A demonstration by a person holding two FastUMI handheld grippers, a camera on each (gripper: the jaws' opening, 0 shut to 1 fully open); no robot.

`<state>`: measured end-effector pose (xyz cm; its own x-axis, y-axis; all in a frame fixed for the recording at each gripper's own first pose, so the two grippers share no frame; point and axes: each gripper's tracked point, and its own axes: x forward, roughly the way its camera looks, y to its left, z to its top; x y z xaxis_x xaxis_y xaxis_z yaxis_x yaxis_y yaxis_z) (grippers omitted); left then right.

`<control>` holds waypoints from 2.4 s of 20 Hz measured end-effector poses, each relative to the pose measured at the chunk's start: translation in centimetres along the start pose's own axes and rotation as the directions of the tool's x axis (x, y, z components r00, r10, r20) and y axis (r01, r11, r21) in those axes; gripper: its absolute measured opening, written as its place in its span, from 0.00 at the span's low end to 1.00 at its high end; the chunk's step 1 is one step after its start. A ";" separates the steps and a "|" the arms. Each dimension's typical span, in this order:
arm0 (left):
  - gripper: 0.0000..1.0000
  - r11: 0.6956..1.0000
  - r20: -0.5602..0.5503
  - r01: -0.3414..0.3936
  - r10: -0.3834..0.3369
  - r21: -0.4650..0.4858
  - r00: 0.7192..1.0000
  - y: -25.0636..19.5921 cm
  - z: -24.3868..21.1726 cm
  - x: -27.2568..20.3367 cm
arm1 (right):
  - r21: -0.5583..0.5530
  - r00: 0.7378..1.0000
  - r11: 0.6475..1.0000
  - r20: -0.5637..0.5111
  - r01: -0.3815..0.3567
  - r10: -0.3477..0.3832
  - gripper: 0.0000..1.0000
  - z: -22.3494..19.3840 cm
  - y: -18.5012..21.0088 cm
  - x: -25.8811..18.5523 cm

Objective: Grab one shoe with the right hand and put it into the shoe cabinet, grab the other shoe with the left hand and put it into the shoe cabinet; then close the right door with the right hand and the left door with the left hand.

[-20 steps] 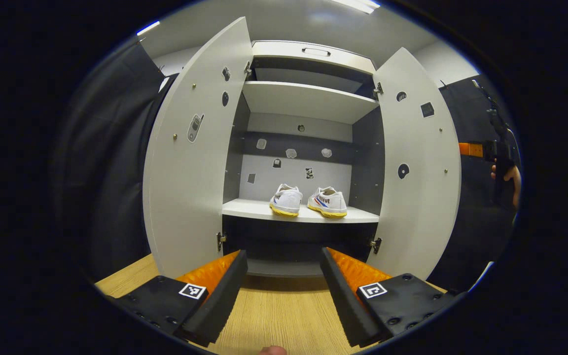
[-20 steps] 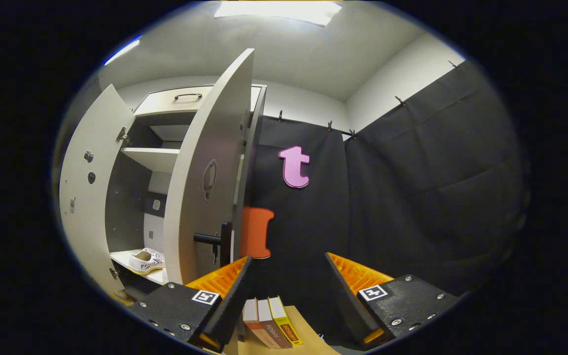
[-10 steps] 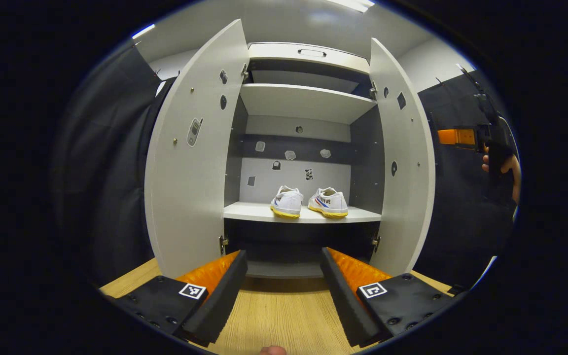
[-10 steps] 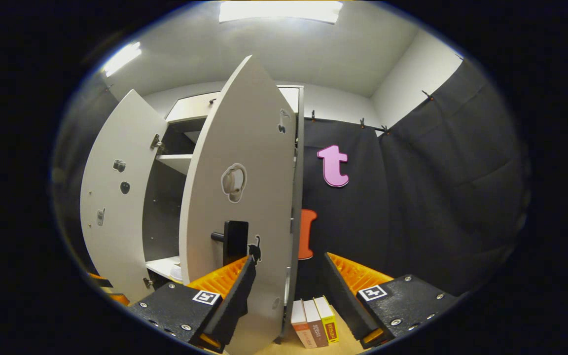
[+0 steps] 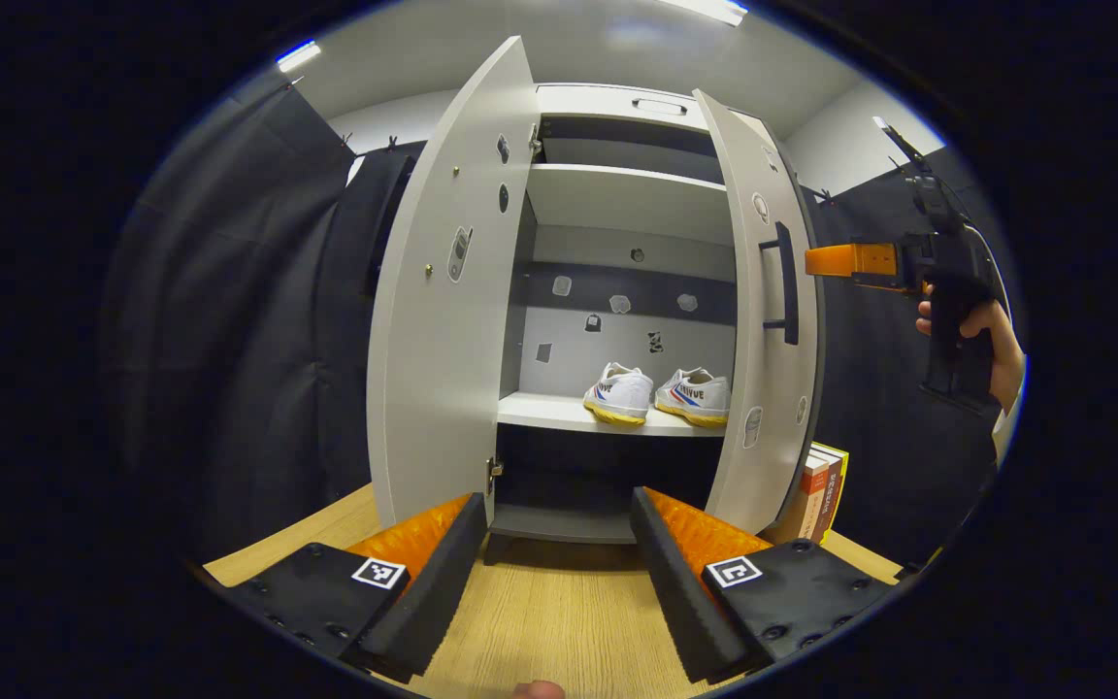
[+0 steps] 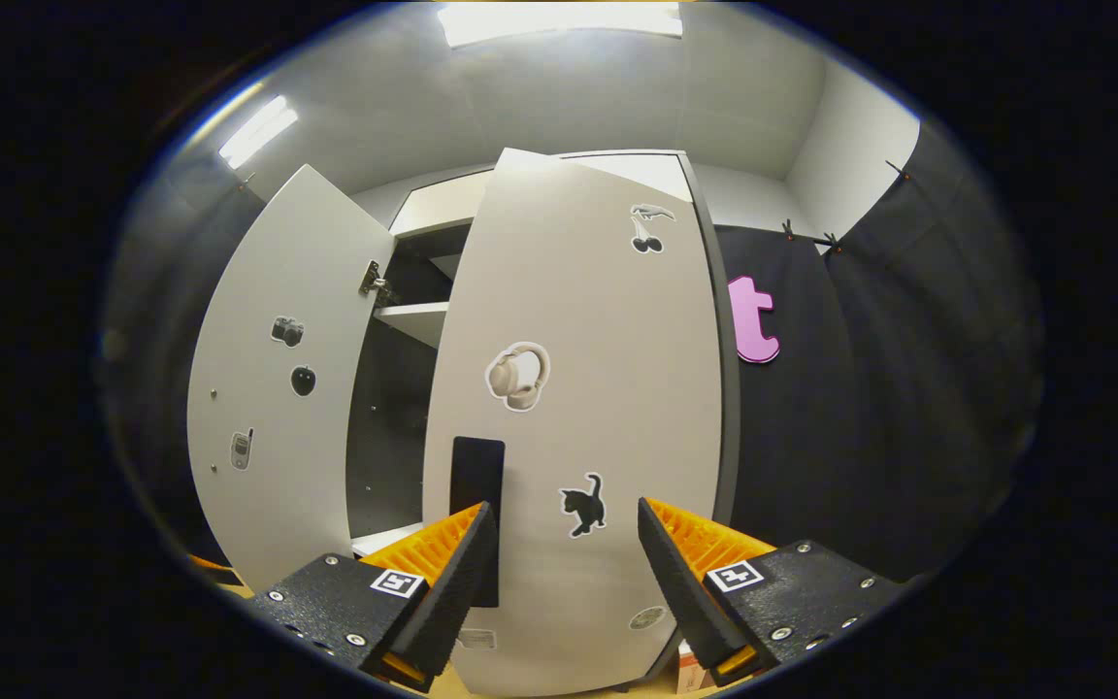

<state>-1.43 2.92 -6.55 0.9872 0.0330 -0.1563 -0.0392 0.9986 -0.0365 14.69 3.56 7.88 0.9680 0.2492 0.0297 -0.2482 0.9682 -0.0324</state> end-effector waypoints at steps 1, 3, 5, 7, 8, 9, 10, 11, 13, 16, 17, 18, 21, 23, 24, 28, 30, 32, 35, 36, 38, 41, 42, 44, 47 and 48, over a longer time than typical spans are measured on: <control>0.97 1.000 -0.001 -0.004 0.004 -0.003 1.000 0.2 0.0 0.0 | -0.013 1.000 1.000 -0.001 -0.005 0.005 0.91 -0.1 0.4 0.3; 0.97 1.000 0.001 -0.008 0.008 -0.005 1.000 0.5 0.1 -0.1 | -0.051 1.000 0.999 0.011 0.019 -0.018 0.90 0.2 0.0 1.0; 0.96 1.000 0.007 -0.011 0.011 0.000 1.000 0.6 0.4 -0.1 | -0.065 1.000 0.998 0.007 0.026 -0.026 0.91 0.2 0.1 1.6; 0.97 1.000 0.012 -0.008 0.008 0.004 1.000 0.6 0.5 -0.1 | -0.062 1.000 0.998 -0.002 0.021 -0.021 0.91 0.0 0.5 2.2; 0.97 1.000 0.014 -0.008 0.008 0.003 1.000 0.5 0.5 -0.2 | -0.056 1.000 0.998 -0.004 0.018 -0.019 0.86 0.0 0.6 2.5; 0.96 1.000 0.015 -0.009 0.009 0.001 1.000 0.5 0.5 -0.3 | -0.052 1.000 0.998 -0.006 0.018 -0.018 0.90 -0.1 0.8 2.8; 0.97 1.000 0.015 -0.007 0.007 -0.002 1.000 0.6 0.6 -0.3 | -0.045 1.000 0.999 -0.008 0.017 -0.018 0.90 -0.2 1.0 3.1; 0.94 1.000 0.013 -0.007 0.007 -0.003 1.000 0.5 0.5 -0.4 | -0.033 1.000 0.999 -0.013 0.019 -0.019 0.90 -0.4 1.1 3.3; 0.97 1.000 0.012 -0.007 0.007 -0.008 1.000 0.6 0.5 -0.4 | -0.008 1.000 1.000 -0.016 0.017 -0.017 0.90 -0.7 1.1 3.8; 0.96 1.000 0.013 -0.008 0.009 -0.016 1.000 0.7 0.4 -0.4 | 0.032 1.000 0.999 -0.020 0.012 -0.011 0.90 -1.2 1.0 4.4; 0.96 1.000 0.016 -0.007 0.007 -0.021 1.000 0.8 0.5 -0.3 | 0.043 1.000 0.999 -0.015 0.019 -0.018 0.91 -1.1 0.8 4.2; 0.94 1.000 0.017 -0.003 0.004 -0.029 1.000 0.8 0.7 -0.3 | 0.048 1.000 0.999 -0.011 0.026 -0.025 0.91 -0.9 0.7 3.8; 0.96 0.999 0.039 0.022 -0.021 -0.042 0.999 0.4 1.8 -0.6 | -0.005 0.997 0.997 0.003 0.071 -0.071 0.91 -0.4 -0.7 1.2; 0.96 0.998 0.058 0.043 -0.040 -0.045 0.998 -0.1 3.4 -0.6 | -0.039 0.992 0.992 -0.005 0.124 -0.124 0.91 -0.9 -1.7 -2.1; 0.96 0.997 0.074 0.058 -0.054 -0.054 0.996 -0.4 4.5 -0.3 | -0.036 0.989 0.989 -0.014 0.145 -0.146 0.91 -1.5 -1.9 -3.9; 0.96 0.989 0.117 0.101 -0.089 -0.106 0.989 -0.9 8.4 1.3 | -0.006 0.975 0.975 -0.028 0.221 -0.221 0.91 -4.9 -2.1 -11.4; 0.94 0.987 0.129 0.100 -0.083 -0.128 0.988 -0.7 9.9 1.5 | -0.012 0.965 0.966 -0.025 0.260 -0.260 0.91 -6.4 -2.1 -14.6; 0.97 0.987 0.132 0.076 -0.057 -0.144 0.990 0.3 10.9 1.3 | 0.009 0.959 0.960 -0.049 0.281 -0.280 0.91 -8.2 -1.8 -17.5; 0.96 0.986 0.151 0.000 0.026 -0.169 0.988 3.6 12.8 0.2 | 0.026 0.957 0.959 -0.070 0.284 -0.281 0.91 -10.6 -1.4 -19.9; 0.99 0.983 0.150 -0.043 0.070 -0.176 0.986 5.5 13.5 -0.4 | 0.008 0.956 0.958 -0.077 0.285 -0.284 0.92 -11.3 -1.6 -20.3; 0.96 0.974 0.147 -0.128 0.157 -0.189 0.977 9.8 15.0 -1.1 | -0.009 0.958 0.962 -0.091 0.274 -0.274 0.92 -11.9 -1.7 -20.7; 0.97 0.950 0.147 -0.250 0.279 -0.188 0.949 16.1 16.6 -1.4 | 0.020 0.963 0.968 -0.101 0.252 -0.248 0.92 -11.9 -1.5 -20.9; 0.97 0.944 0.146 -0.277 0.304 -0.181 0.941 17.7 16.9 -1.1 | 0.028 0.965 0.969 -0.101 0.245 -0.241 0.92 -11.9 -1.4 -20.9; 0.96 0.940 0.147 -0.305 0.327 -0.152 0.934 20.1 17.6 0.6 | 0.031 0.968 0.973 -0.114 0.228 -0.223 0.92 -12.4 -1.0 -20.9; 0.96 0.944 0.157 -0.316 0.328 -0.095 0.932 21.6 18.6 3.5 | 0.016 0.971 0.978 -0.128 0.206 -0.202 0.92 -12.5 -0.6 -21.3; 0.96 0.945 0.170 -0.314 0.325 -0.085 0.930 21.7 19.1 4.4 | 0.013 0.970 0.978 -0.127 0.208 -0.205 0.92 -12.5 -0.8 -21.4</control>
<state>5.03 25.55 10.80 0.9321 0.3620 0.0110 -0.3605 0.9302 -0.0695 -5.39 -2.80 -5.20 0.9950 0.0405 -0.0917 -0.0419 0.9990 -0.0129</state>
